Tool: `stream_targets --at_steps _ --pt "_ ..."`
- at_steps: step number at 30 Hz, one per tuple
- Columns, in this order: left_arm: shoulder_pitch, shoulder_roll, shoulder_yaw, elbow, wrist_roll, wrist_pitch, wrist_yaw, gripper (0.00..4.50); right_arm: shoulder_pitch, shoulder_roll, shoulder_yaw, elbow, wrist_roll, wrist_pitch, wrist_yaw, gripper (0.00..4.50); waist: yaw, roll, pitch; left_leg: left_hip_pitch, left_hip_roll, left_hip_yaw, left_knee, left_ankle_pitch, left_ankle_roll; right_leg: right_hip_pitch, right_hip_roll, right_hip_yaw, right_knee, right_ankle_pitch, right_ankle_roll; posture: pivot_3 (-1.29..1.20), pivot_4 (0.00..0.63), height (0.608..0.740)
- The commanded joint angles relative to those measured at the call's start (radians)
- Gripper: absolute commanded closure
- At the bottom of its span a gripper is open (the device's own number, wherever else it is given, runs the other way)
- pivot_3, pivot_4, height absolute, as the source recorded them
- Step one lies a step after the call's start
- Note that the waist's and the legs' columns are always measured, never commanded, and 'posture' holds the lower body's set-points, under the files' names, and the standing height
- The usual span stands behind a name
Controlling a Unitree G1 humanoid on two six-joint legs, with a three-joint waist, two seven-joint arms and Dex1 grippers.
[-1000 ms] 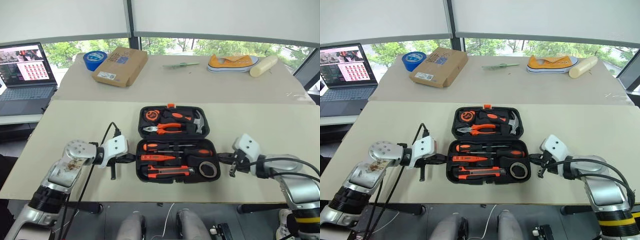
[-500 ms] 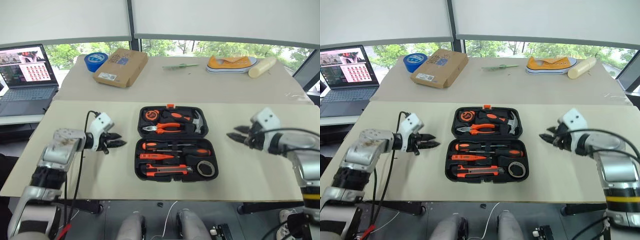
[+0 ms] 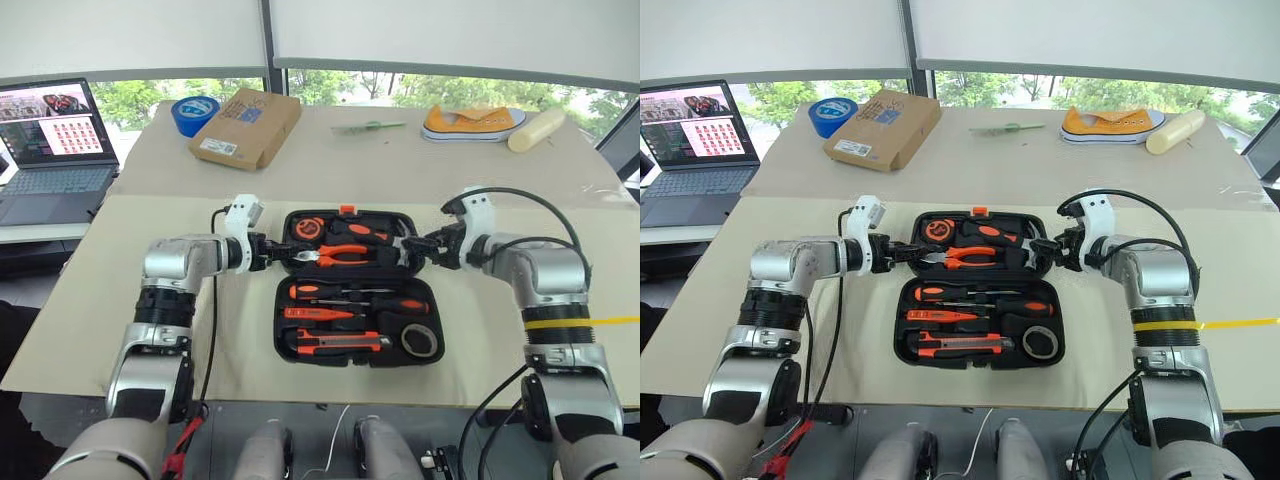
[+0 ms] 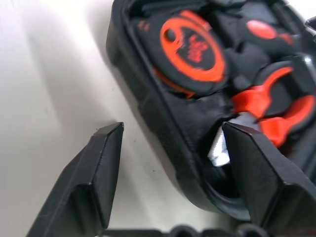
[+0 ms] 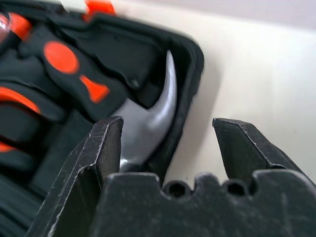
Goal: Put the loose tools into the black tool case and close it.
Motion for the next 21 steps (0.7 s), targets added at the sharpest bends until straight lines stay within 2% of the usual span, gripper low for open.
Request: stream_targets --at_steps 1,3,5,7,13,21 --pt "-0.028 -0.003 0.028 0.000 -0.011 -0.008 0.039 3.11 -0.018 -0.001 -0.023 -0.007 0.005 -0.021 -0.014 2.50 0.000 0.000 0.000 0.000 0.000 -0.001 0.000 0.000 0.000 0.000 0.000 0.000 0.000 0.000 0.000 0.00 0.150 0.735" --pt "-0.021 -0.003 0.021 -0.016 -0.015 -0.005 0.035 3.90 -0.010 0.003 -0.029 -0.025 0.018 -0.012 -0.016 3.28 -0.001 0.000 0.000 0.001 0.000 -0.001 0.000 0.000 0.000 0.000 0.000 0.000 0.001 0.000 0.000 0.00 0.150 0.735" --pt "-0.014 -0.005 0.015 -0.029 -0.019 -0.006 0.028 4.46 -0.003 0.006 -0.029 -0.042 0.025 -0.007 -0.015 3.87 0.000 0.000 0.000 0.001 -0.001 -0.001 0.000 0.000 0.000 0.001 0.000 0.000 0.002 0.000 0.000 0.00 0.150 0.735" --pt "-0.010 -0.009 0.011 -0.039 -0.025 -0.001 0.028 4.50 -0.001 0.012 -0.035 -0.051 0.030 -0.003 -0.017 4.47 -0.001 0.000 0.000 0.001 -0.001 -0.001 0.000 0.000 0.000 0.001 -0.001 0.000 0.002 0.000 0.000 0.00 0.150 0.735" --pt "-0.014 -0.004 -0.007 -0.074 -0.049 0.021 -0.011 4.50 0.003 0.017 -0.038 -0.064 0.031 -0.004 -0.023 4.47 -0.001 0.000 0.000 0.001 -0.001 -0.001 0.000 0.000 0.000 0.001 -0.001 0.000 0.002 0.000 0.000 0.00 0.150 0.735" --pt "-0.002 -0.030 0.007 -0.138 -0.043 -0.193 -0.034 4.50 -0.026 0.040 -0.050 -0.090 0.008 -0.161 -0.036 4.47 -0.001 0.000 0.000 -0.001 -0.001 -0.001 0.000 0.000 -0.001 -0.001 -0.001 0.000 0.002 0.000 0.000 0.00 0.150 0.735"
